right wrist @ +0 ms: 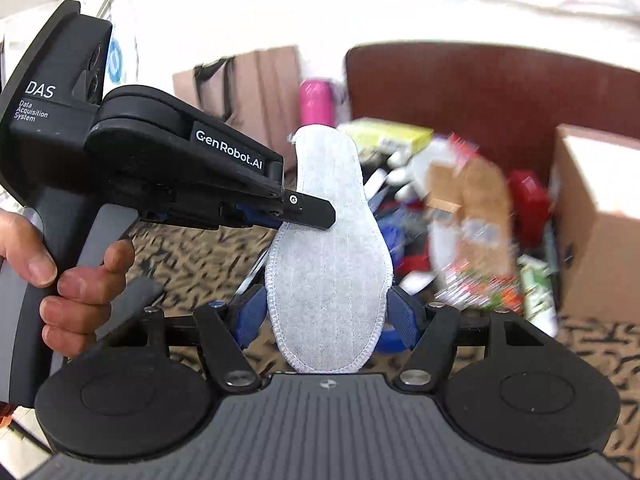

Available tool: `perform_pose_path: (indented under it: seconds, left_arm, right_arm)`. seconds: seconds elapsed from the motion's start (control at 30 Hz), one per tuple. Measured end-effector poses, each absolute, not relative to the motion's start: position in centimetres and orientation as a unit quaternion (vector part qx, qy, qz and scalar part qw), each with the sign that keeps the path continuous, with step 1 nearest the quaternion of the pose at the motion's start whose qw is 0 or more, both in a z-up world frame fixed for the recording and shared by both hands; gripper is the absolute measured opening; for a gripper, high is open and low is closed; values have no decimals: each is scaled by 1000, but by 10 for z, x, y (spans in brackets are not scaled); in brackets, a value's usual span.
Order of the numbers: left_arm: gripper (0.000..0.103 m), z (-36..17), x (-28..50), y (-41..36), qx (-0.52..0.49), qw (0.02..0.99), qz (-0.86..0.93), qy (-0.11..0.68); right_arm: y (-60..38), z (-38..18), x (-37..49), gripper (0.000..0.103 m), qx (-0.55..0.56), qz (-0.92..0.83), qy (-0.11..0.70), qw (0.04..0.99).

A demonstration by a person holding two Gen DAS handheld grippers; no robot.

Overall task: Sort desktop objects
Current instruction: 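Lift the white insole with the left gripper off the table, then carry the insole with the left gripper into the brown box and release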

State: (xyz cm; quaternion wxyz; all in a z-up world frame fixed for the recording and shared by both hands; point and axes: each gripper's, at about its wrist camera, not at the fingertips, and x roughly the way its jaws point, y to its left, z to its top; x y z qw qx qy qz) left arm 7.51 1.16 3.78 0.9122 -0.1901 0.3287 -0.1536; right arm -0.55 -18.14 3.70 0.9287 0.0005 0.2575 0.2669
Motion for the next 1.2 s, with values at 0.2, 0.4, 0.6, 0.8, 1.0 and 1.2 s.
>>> perform_pose_path:
  seconds: [0.2, 0.4, 0.6, 0.8, 1.0, 1.2]
  left_arm:
    - [7, 69, 106, -49, -177, 909, -217, 309]
    - [7, 87, 141, -112, -163, 899, -268, 304]
    - [7, 94, 179, -164, -154, 886, -304, 313]
    - [9, 90, 223, -203, -145, 878, -318, 328]
    - [11, 73, 267, -220, -144, 868, -313, 358]
    - [31, 55, 291, -225, -135, 864, -304, 378]
  right_arm:
    - [-229, 62, 6, 71, 16, 211, 222, 952]
    - [-281, 80, 25, 71, 24, 151, 199, 968]
    - [-322, 84, 52, 71, 37, 110, 192, 975]
    - [-355, 67, 92, 71, 52, 81, 200, 975]
    - [-370, 47, 128, 71, 56, 71, 221, 971]
    - [-373, 31, 151, 72, 64, 70, 239, 966]
